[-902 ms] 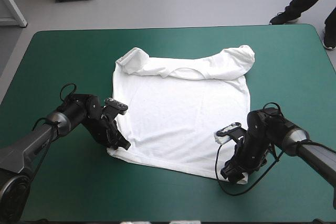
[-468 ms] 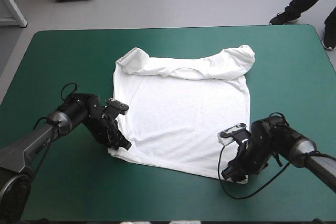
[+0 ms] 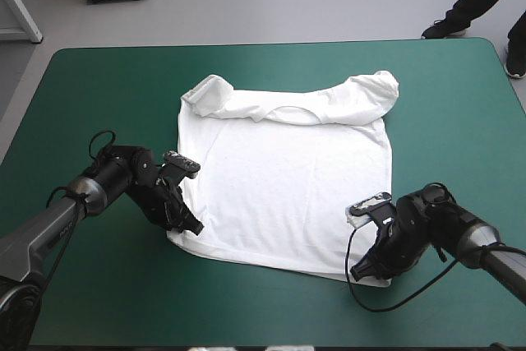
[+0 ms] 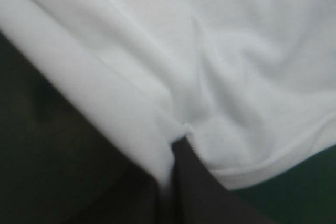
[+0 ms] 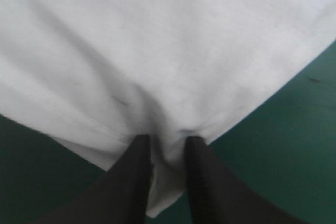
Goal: Fold the cloth
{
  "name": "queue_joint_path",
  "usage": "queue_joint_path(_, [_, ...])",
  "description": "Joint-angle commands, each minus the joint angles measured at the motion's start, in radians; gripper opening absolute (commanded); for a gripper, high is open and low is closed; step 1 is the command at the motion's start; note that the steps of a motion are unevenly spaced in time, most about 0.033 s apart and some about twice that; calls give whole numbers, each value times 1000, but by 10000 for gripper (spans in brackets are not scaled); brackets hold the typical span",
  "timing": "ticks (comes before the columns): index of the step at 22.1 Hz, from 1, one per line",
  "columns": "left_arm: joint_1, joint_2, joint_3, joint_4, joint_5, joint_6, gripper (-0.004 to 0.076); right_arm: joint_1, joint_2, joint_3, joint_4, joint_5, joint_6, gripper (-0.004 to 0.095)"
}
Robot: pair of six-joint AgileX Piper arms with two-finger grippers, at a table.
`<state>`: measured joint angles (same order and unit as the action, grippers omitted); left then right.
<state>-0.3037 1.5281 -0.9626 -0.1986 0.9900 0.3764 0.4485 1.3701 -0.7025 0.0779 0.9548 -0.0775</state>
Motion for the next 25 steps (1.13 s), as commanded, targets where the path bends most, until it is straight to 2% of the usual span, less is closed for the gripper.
queue_joint_path(1, [-4,-47,-25,-12,8,-1,-9,-11,78,101,-213,-139,-10,69])
queue_joint_path(2, [-4,-49,-25,-12,8,-1,-9,-11,78,101,-213,-152,-21,3])
queue_joint_path(6, [-4,-64,-32,-12,5,-1,-9,-11,78,97,-213,-162,-23,-17])
queue_joint_path(10, [-4,-122,-85,-5,13,-19,-9,-11,53,-31,-213,-42,-21,-17])
queue_joint_path(15, [-4,-231,-253,-2,100,-46,-9,-11,-77,-436,-286,114,-15,-17])
queue_joint_path(18, [-4,-310,-410,-6,159,-52,-9,-11,-120,-706,-290,184,-23,-17])
queue_joint_path(22, [-4,-350,-684,-6,194,-52,-9,-11,-134,-1003,-292,230,-63,-17])
queue_joint_path(25, [-4,-350,-836,-14,178,-55,-9,-11,-134,-1134,-283,230,-64,-17])
